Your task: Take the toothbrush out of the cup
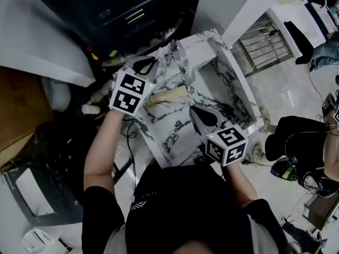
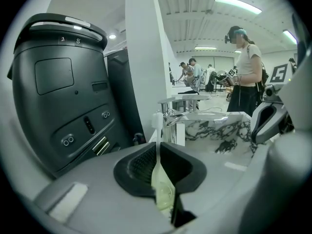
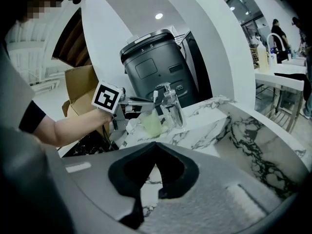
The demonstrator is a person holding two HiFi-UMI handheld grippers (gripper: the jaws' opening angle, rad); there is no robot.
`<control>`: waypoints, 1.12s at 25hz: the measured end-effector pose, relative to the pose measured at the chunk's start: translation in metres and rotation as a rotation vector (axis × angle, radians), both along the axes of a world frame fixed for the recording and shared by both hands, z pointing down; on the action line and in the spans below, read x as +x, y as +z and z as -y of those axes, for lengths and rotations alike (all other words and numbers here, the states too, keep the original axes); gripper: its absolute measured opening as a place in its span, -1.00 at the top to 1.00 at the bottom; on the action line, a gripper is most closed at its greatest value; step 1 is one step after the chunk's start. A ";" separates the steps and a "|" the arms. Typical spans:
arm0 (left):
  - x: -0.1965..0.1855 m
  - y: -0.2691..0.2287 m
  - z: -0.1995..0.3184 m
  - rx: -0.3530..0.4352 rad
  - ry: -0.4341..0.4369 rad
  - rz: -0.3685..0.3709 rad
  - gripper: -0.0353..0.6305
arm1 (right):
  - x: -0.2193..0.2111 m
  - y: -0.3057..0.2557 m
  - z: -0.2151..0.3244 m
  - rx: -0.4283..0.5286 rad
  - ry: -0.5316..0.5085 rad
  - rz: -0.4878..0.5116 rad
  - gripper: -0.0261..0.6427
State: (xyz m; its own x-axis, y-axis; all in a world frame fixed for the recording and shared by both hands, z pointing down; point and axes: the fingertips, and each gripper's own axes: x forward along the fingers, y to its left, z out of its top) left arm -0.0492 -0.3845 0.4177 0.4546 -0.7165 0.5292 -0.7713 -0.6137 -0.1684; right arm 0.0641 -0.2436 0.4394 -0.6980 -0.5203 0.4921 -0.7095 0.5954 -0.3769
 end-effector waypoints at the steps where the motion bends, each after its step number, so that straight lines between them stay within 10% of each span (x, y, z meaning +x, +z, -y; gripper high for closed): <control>1: 0.000 -0.001 -0.001 0.004 0.002 -0.001 0.76 | 0.000 -0.001 0.000 0.001 0.001 0.000 0.91; 28: -0.016 -0.084 -0.047 0.235 -0.024 -0.114 0.77 | 0.006 -0.035 -0.021 0.130 0.054 -0.006 0.91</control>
